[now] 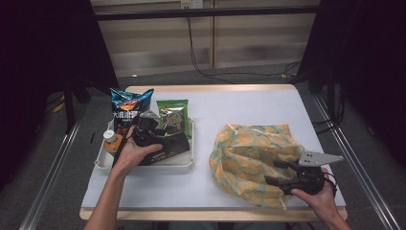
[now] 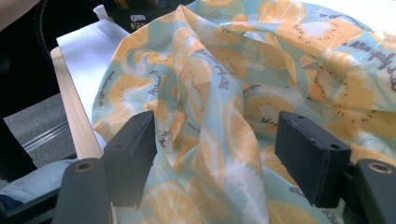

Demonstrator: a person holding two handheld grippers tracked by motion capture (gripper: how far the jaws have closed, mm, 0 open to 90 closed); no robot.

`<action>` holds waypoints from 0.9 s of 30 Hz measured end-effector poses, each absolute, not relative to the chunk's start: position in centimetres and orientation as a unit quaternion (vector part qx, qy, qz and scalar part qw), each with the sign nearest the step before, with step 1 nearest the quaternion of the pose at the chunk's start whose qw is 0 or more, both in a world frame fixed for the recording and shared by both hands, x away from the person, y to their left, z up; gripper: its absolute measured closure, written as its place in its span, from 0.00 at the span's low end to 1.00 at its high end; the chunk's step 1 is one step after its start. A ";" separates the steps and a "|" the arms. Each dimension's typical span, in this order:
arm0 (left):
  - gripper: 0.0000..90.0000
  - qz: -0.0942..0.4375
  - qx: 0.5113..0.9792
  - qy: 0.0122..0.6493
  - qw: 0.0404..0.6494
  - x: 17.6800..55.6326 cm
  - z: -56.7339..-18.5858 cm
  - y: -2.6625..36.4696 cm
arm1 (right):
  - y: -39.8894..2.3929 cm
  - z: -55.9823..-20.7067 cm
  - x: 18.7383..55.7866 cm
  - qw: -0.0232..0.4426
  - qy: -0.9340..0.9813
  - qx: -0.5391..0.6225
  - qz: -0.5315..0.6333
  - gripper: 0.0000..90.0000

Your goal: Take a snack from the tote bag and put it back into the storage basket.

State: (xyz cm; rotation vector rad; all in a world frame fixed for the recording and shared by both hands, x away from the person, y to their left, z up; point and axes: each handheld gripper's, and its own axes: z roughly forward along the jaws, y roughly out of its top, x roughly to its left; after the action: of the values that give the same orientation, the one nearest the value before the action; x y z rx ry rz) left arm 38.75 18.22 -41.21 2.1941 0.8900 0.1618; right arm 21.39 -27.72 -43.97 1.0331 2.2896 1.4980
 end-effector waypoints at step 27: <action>0.99 0.075 0.839 0.394 0.368 40.8 -42.7 16.5 | -28.1 -44.2 21.3 0.105 0.774 0.351 0.517 0.32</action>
State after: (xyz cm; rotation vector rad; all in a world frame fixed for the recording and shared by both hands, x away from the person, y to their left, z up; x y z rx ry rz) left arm 40.81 16.51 -42.72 2.1539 1.0105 0.1931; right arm 21.32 -28.14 -44.17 1.0348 2.2801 1.5222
